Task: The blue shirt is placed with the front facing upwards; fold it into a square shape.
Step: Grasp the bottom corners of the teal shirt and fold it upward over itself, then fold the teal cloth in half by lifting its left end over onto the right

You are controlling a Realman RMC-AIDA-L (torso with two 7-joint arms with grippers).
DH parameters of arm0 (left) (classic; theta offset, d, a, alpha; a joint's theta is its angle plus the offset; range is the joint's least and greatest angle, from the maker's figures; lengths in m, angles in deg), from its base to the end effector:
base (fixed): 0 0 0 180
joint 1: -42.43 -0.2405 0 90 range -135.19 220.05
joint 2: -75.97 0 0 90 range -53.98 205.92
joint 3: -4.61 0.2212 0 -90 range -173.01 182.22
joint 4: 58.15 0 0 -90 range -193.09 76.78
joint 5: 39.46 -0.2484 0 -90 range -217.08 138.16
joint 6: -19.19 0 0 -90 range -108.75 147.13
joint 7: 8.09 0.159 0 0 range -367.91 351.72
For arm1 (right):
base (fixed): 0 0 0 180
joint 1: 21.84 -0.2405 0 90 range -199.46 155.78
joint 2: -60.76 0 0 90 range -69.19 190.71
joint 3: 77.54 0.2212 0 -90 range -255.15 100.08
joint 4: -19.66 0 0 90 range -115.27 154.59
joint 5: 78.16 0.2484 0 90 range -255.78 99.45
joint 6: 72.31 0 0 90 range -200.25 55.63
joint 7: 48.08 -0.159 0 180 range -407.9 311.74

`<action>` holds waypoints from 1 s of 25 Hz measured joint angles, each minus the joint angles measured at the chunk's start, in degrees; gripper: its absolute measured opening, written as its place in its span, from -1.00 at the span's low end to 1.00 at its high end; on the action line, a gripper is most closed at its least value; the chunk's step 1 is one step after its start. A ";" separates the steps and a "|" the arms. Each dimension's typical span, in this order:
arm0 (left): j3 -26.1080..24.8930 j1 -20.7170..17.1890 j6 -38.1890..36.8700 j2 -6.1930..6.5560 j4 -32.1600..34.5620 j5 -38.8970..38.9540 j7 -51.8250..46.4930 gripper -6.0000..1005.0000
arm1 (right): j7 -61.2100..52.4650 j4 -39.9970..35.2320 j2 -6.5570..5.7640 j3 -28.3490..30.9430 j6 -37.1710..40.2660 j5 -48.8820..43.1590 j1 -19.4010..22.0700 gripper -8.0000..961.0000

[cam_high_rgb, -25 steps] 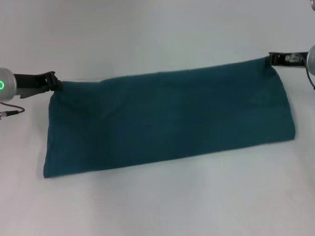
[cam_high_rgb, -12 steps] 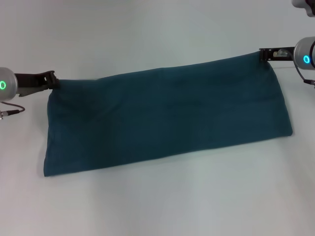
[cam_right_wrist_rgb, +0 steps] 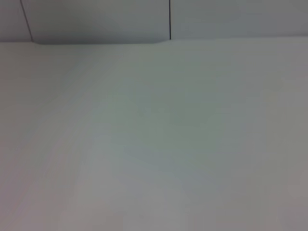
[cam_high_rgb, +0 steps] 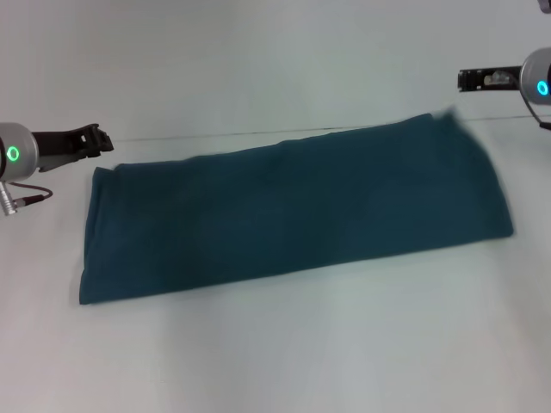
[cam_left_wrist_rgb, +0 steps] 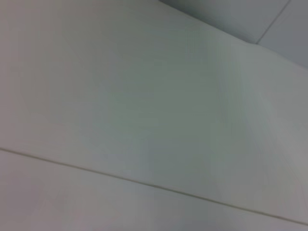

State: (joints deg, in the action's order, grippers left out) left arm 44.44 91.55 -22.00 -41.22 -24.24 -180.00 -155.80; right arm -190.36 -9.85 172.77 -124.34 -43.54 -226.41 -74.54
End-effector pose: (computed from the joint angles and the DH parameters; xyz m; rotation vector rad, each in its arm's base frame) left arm -0.2463 0.4979 0.0358 -1.7827 -1.4904 -0.4328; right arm 0.2463 0.5304 0.0772 -1.7839 1.0740 0.1896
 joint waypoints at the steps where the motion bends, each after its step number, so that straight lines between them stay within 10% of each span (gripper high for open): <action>1: -0.04 -0.05 0.16 -0.13 -0.04 0.01 -0.35 -0.90 | -0.31 0.01 -0.14 0.01 -0.25 -0.72 -0.34 -0.91; 16: -0.62 -2.49 -0.46 -1.07 1.23 2.43 -2.06 0.07 | -3.53 -1.15 -1.60 0.92 4.70 -3.06 -0.84 0.22; 25: -0.63 -10.94 -15.24 -1.03 8.93 26.51 9.01 0.11 | 4.06 -14.53 -0.14 2.25 19.25 17.94 10.14 0.85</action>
State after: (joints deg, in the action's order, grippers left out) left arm 43.81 80.62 -37.24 -42.25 -15.31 -153.49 -146.80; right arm -186.30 -24.38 172.63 -122.09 -24.29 -208.48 -64.40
